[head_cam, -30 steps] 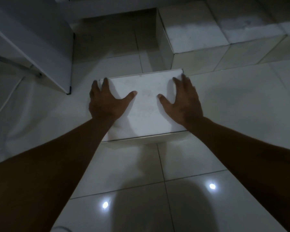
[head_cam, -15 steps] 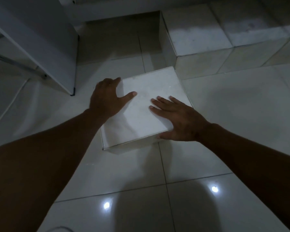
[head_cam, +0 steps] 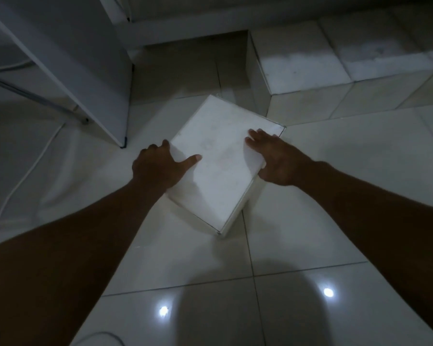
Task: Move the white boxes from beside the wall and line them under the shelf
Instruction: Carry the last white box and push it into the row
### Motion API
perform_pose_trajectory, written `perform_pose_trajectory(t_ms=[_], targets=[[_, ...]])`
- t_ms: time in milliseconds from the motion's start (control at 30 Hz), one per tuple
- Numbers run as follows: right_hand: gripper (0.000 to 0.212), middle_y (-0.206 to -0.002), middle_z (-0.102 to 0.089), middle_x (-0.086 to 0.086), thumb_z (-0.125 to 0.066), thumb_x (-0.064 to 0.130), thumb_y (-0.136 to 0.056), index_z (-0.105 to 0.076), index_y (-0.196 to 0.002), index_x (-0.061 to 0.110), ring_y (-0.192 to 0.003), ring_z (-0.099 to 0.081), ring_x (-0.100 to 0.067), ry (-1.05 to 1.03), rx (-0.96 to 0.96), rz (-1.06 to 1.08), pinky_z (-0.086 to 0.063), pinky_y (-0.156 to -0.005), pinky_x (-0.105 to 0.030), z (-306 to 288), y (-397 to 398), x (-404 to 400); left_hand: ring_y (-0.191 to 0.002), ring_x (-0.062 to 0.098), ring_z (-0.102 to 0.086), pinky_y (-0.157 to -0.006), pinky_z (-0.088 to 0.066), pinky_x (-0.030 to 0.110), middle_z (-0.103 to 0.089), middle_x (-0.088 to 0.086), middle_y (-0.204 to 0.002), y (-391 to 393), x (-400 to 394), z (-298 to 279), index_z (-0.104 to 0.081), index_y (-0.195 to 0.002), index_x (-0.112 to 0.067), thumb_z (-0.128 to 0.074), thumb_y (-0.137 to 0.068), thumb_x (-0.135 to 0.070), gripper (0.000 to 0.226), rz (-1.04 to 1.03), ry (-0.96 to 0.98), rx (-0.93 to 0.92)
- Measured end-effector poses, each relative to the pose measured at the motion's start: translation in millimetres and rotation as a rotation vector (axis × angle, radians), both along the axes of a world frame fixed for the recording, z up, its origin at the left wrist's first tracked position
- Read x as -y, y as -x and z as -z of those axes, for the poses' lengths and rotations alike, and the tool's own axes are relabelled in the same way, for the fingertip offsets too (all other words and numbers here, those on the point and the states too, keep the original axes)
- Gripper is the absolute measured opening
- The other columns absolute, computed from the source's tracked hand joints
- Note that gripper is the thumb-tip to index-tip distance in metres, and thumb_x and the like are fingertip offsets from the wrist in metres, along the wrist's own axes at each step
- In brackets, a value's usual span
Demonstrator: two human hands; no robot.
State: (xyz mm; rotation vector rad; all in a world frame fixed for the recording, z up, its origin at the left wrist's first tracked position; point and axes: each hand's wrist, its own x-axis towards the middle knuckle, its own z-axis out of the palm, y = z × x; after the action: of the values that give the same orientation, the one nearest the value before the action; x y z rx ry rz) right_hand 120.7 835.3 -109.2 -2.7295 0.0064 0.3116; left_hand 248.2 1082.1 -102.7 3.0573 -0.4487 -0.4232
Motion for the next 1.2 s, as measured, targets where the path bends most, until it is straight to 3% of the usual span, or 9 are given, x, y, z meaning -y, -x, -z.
perform_pose_trajectory(t_ms=[67, 133, 233, 333, 500, 733, 933, 1100, 1200], targets=[[0.079, -0.162, -0.007, -0.004, -0.058, 0.027, -0.085, -0.022, -0.153, 0.01, -0.149, -0.003, -0.013, -0.066, 0.021, 0.027, 0.005, -0.118, -0.025, -1, 12, -17, -0.13, 0.037, -0.044, -0.102, -0.041, 0.048, -0.041, 0.015, -0.147, 3, -6, -1, -0.018, -0.153, -0.022, -0.038, -0.067, -0.093, 0.114, 0.089, 0.01, -0.06], [0.083, -0.161, -0.018, -0.004, -0.047, 0.047, -0.077, -0.033, -0.15, 0.011, -0.148, -0.011, -0.01, -0.147, 0.138, 0.068, 0.002, -0.119, -0.025, 1, 28, -42, -0.134, 0.033, -0.038, -0.106, -0.04, 0.047, -0.031, 0.01, -0.152, 3, -18, -4, -0.006, -0.154, -0.032, -0.048, -0.06, -0.094, 0.12, 0.199, 0.071, -0.192], [0.112, -0.162, -0.014, -0.006, -0.035, 0.087, -0.069, -0.028, -0.151, 0.01, -0.149, -0.008, -0.016, 0.027, 0.146, 0.011, -0.004, -0.121, -0.042, 7, 43, -76, -0.145, 0.029, -0.018, -0.113, -0.029, 0.046, -0.004, -0.002, -0.162, 2, -35, -7, 0.004, -0.153, -0.041, -0.068, -0.039, -0.091, 0.144, 0.288, 0.081, -0.368], [0.139, -0.163, -0.004, -0.012, -0.03, 0.103, -0.053, -0.017, -0.153, 0.007, -0.15, 0.0, -0.023, 0.193, 0.1, -0.021, -0.004, -0.119, -0.05, 10, 45, -86, -0.148, 0.029, -0.01, -0.117, -0.025, 0.046, 0.006, -0.004, -0.162, 1, -38, -4, 0.011, -0.152, -0.039, -0.073, -0.029, -0.089, 0.157, 0.368, 0.036, -0.344], [0.141, -0.162, 0.006, -0.015, -0.043, 0.098, -0.052, -0.006, -0.153, 0.008, -0.149, 0.008, -0.026, 0.2, 0.034, -0.063, 0.0, -0.119, -0.051, 6, 34, -81, -0.147, 0.031, -0.012, -0.116, -0.026, 0.048, 0.004, -0.001, -0.162, 7, -33, -6, 0.013, -0.152, -0.036, -0.073, -0.031, -0.088, 0.157, 0.339, 0.003, -0.349], [0.131, -0.161, 0.014, -0.011, -0.057, 0.085, -0.063, 0.002, -0.154, 0.012, -0.148, 0.013, -0.022, 0.203, -0.059, -0.21, 0.003, -0.121, -0.04, -7, 25, -51, -0.143, 0.036, -0.02, -0.109, -0.035, 0.047, -0.006, 0.008, -0.159, 33, -6, -13, 0.013, -0.152, -0.031, -0.067, -0.027, -0.088, 0.159, 0.186, -0.01, -0.361], [0.122, -0.162, 0.013, -0.005, -0.06, 0.078, -0.07, 0.001, -0.155, 0.013, -0.147, 0.015, -0.015, 0.159, -0.036, -0.206, 0.011, -0.117, -0.03, -5, 35, -35, -0.142, 0.037, -0.024, -0.108, -0.036, 0.046, -0.012, 0.014, -0.157, 54, 8, -17, 0.011, -0.154, -0.02, -0.077, -0.047, -0.076, 0.149, 0.119, 0.002, -0.36], [0.111, -0.163, 0.002, -0.005, -0.066, 0.066, -0.076, -0.011, -0.155, 0.01, -0.149, 0.006, -0.014, 0.117, 0.041, -0.126, 0.009, -0.116, -0.025, -1, 42, -22, -0.148, 0.037, 0.002, -0.119, -0.019, 0.048, 0.019, 0.011, -0.161, 55, 17, -14, 0.01, -0.155, -0.016, -0.073, -0.043, -0.082, 0.154, 0.209, -0.042, -0.26], [0.101, -0.163, -0.003, 0.0, -0.069, 0.056, -0.08, -0.016, -0.155, 0.012, -0.148, 0.001, -0.01, 0.056, 0.065, -0.009, 0.006, -0.111, -0.018, -2, 45, -9, -0.149, 0.026, 0.009, -0.121, -0.011, 0.048, 0.013, 0.006, -0.163, 50, 29, -13, -0.002, -0.156, -0.017, -0.073, -0.06, -0.074, 0.132, 0.385, 0.004, -0.151]])
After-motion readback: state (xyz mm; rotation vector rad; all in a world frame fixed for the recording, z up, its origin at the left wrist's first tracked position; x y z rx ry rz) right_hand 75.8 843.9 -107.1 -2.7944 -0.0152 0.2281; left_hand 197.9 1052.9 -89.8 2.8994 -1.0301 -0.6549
